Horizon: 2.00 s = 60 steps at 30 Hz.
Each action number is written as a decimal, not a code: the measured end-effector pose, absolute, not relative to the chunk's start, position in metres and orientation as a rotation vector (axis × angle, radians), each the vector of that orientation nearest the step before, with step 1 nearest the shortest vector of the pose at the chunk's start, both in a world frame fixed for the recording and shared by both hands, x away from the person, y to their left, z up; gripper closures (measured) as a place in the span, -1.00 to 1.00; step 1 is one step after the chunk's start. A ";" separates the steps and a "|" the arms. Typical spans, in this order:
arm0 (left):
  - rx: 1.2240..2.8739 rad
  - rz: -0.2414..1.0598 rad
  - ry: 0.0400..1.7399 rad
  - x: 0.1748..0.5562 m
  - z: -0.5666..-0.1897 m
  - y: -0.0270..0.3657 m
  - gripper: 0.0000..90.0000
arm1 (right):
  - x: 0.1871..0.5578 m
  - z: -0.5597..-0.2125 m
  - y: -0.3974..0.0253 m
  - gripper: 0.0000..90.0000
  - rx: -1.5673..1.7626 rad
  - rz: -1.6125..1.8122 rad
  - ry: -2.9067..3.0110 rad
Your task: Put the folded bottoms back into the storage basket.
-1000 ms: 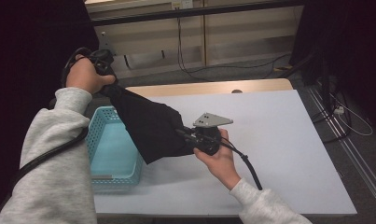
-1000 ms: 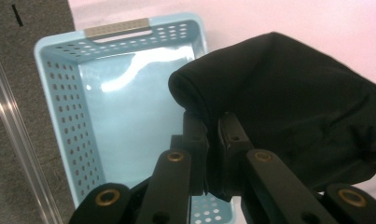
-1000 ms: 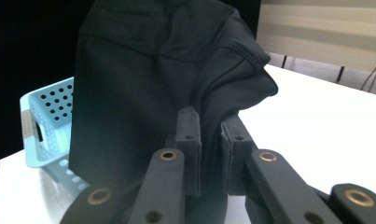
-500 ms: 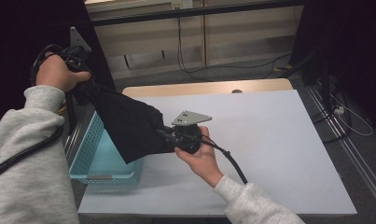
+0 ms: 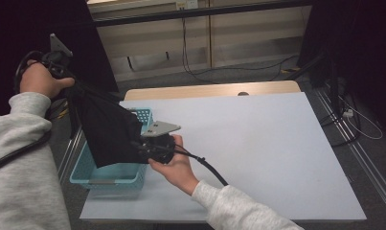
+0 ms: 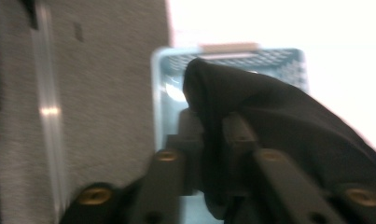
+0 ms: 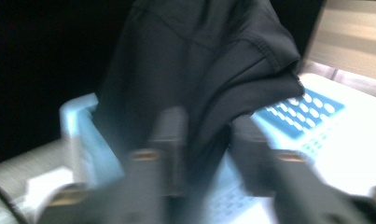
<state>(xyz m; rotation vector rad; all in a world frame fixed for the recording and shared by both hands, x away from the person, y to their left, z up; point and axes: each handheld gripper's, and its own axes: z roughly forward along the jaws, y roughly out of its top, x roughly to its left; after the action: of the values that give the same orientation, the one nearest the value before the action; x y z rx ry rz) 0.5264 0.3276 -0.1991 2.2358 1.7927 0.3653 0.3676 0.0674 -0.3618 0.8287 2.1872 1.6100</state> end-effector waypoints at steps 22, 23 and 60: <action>2.287 0.247 1.542 0.508 -0.324 0.287 -0.43 | 0.369 -0.395 -0.078 -0.55 0.975 1.429 2.133; 2.287 0.233 1.544 0.507 -0.330 0.286 -0.43 | 0.369 -0.399 -0.084 -0.56 0.980 1.424 2.139; 2.334 0.052 1.406 0.466 -0.420 0.260 1.00 | 0.359 -0.436 -0.172 -0.66 1.126 1.275 2.120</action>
<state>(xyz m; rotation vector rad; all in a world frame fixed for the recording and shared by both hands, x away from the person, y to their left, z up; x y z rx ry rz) 0.4664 0.2604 -0.4200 2.3336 1.4060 0.0521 0.3592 -0.1716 -0.4358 1.1259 2.1196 1.2748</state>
